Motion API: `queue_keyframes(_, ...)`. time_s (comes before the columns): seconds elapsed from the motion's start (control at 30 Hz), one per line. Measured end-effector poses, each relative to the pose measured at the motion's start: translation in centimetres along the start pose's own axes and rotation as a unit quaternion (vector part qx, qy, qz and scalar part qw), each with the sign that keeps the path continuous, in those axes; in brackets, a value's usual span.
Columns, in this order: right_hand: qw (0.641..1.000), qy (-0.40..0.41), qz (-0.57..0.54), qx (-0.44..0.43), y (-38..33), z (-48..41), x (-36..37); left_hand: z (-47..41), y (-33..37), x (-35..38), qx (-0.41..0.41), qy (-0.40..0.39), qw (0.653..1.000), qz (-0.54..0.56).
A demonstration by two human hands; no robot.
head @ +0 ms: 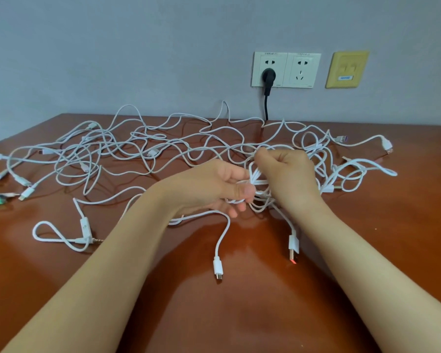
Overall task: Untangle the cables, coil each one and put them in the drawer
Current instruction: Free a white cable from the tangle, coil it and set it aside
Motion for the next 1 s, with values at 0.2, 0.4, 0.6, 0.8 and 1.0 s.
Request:
queue_keyframes(0.2,0.992,0.064,-0.049,0.097,1.8,0.1,-1.3,1.5,2.9,0.5,0.085,0.13,0.988,0.017)
queue_keyframes(0.4,0.987,0.059,-0.051,0.143,2.7,-0.1,-1.4,2.0,3.4,0.1,0.092,0.2,0.975,0.015)
queue_keyframes(0.6,0.936,-0.01,-0.277,0.216,3.0,0.3,-0.6,1.6,3.1,0.4,0.082,0.145,0.978,0.127)
queue_keyframes(0.8,0.987,-0.08,-0.101,0.101,1.6,0.0,0.7,2.0,2.8,-1.7,0.101,0.183,0.955,0.211)
queue_keyframes(1.0,0.953,-0.115,0.214,-0.183,-3.2,0.9,2.4,2.9,1.7,-5.1,0.103,0.352,0.918,0.148)
Point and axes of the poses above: each hand's wrist, its own z-axis away from the middle knuckle, its own x-axis out of the palm, y = z × x, the point moved 9 cm from there along -z, towards the middle knuckle, and after that the axes turned 9 degrees about -x, right-handed, at the moved point
